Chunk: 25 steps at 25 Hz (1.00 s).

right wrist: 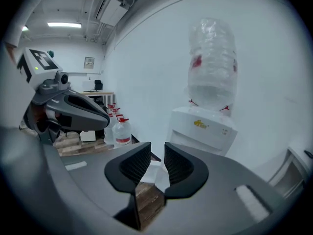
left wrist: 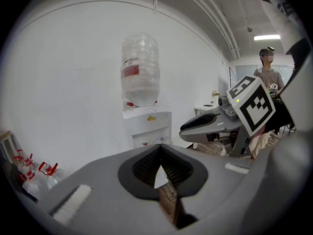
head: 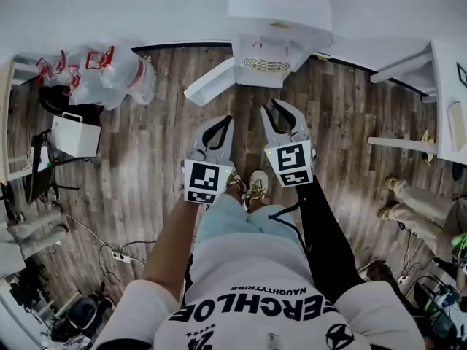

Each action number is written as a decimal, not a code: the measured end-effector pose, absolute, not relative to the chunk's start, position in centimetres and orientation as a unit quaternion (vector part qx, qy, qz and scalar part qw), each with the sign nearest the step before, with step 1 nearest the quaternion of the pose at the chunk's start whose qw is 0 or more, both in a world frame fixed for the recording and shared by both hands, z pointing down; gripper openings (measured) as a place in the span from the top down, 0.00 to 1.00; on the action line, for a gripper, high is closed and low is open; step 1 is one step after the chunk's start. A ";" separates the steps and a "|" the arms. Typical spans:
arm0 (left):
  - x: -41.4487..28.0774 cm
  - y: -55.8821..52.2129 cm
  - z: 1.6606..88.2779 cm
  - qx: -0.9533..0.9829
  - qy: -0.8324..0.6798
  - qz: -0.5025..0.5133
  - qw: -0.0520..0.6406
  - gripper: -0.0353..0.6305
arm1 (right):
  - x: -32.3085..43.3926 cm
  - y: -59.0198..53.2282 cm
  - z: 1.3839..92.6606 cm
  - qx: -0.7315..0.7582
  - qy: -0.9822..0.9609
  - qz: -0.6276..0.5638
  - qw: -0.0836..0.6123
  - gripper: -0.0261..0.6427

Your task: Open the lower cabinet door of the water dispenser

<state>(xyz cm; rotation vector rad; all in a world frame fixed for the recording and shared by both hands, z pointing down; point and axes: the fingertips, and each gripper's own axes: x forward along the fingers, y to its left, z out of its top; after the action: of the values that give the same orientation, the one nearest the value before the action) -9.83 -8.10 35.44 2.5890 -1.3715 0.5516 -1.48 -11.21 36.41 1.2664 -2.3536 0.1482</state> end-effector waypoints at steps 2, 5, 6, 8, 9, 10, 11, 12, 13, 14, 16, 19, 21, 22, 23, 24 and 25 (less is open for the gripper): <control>-9.9 -7.4 34.1 0.863 -0.464 0.184 0.075 0.87 | -0.5 -10.2 35.0 0.463 -0.856 0.044 0.227 0.86; -10.2 -6.5 31.9 0.860 -0.473 0.179 0.064 0.87 | 1.0 -8.5 33.3 0.468 -0.855 0.034 0.220 0.86; -10.3 -6.2 31.3 0.859 -0.476 0.178 0.059 0.87 | 1.5 -7.9 32.8 0.470 -0.855 0.034 0.215 0.86; -10.3 -5.3 30.0 0.857 -0.482 0.177 0.048 0.87 | 2.3 -6.7 31.7 0.477 -0.855 0.034 0.202 0.86; -10.3 -4.8 29.5 0.855 -0.485 0.177 0.043 0.87 | 2.5 -6.0 31.2 0.480 -0.854 0.033 0.196 0.86; -10.3 -4.3 29.0 0.854 -0.488 0.175 0.040 0.87 | 2.8 -5.4 30.6 0.483 -0.854 0.029 0.191 0.86; -10.3 -3.9 28.4 0.853 -0.492 0.171 0.038 0.87 | 2.9 -4.9 30.0 0.486 -0.854 0.025 0.185 0.86; -10.4 -3.5 28.0 0.851 -0.496 0.167 0.037 0.87 | 3.0 -4.5 29.4 0.488 -0.854 0.021 0.180 0.86; -10.5 -3.3 27.5 0.850 -0.500 0.163 0.037 0.87 | 3.1 -4.2 28.8 0.490 -0.854 0.017 0.174 0.86; -10.6 -3.1 27.1 0.849 -0.503 0.160 0.036 0.87 | 3.1 -4.0 28.1 0.490 -0.855 0.013 0.169 0.86; -10.8 -2.7 26.2 0.848 -0.505 0.156 0.032 0.87 | 3.0 -3.5 26.6 0.488 -0.858 0.003 0.162 0.86; -11.5 -2.3 24.7 0.848 -0.508 0.151 0.023 0.87 | 3.0 -2.5 24.8 0.490 -0.858 -0.012 0.156 0.86; -12.3 -2.2 23.8 0.847 -0.512 0.144 0.017 0.87 | 3.0 -1.9 24.1 0.494 -0.855 -0.017 0.155 0.86; -12.7 -2.3 23.4 0.846 -0.513 0.143 0.012 0.87 | 2.9 -1.7 23.8 0.497 -0.854 -0.020 0.154 0.86; -13.2 -2.3 23.1 0.846 -0.514 0.142 0.007 0.87 | 2.9 -1.4 23.4 0.500 -0.852 -0.022 0.153 0.86; -13.6 -2.3 22.7 0.847 -0.512 0.143 0.003 0.87 | 2.8 -1.2 23.1 0.504 -0.850 -0.025 0.153 0.86; -13.9 -2.2 22.2 0.849 -0.510 0.141 0.000 0.87 | 2.7 -0.9 22.8 0.509 -0.846 -0.026 0.152 0.86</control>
<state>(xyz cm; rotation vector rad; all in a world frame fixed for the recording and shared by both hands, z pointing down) -13.88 -2.24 22.21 2.6667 -1.6027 0.4425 2.70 -0.90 22.76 1.4616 -2.4286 -0.0745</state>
